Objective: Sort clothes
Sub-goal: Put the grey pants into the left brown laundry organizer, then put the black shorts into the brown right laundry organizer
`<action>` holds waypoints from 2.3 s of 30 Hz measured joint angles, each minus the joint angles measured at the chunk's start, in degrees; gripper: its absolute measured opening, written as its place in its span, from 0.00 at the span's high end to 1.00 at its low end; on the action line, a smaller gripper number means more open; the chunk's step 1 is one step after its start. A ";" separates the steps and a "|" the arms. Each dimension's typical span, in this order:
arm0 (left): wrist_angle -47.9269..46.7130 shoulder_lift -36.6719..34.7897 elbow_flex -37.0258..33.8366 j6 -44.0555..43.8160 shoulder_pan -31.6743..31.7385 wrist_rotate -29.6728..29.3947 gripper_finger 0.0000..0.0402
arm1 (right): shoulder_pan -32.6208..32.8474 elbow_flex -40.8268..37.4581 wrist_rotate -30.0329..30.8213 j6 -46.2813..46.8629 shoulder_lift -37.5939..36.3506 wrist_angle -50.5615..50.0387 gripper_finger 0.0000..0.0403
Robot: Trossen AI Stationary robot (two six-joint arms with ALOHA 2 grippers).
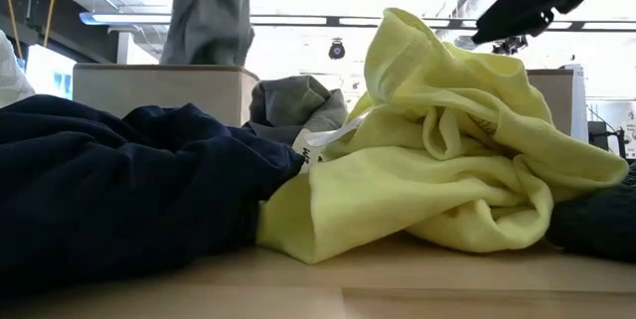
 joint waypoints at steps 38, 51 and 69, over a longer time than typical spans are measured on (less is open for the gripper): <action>-29.40 0.82 -0.04 -26.14 11.90 18.83 0.36 | 15.91 10.64 -9.87 -4.03 0.72 -2.27 0.49; -10.17 -10.02 -4.75 -22.65 -17.27 16.15 0.37 | 20.22 23.07 -29.46 20.20 23.84 -29.82 0.49; 13.18 -3.56 -26.54 -31.64 -37.85 12.61 0.37 | 17.96 6.31 -40.99 39.76 29.94 -23.41 0.17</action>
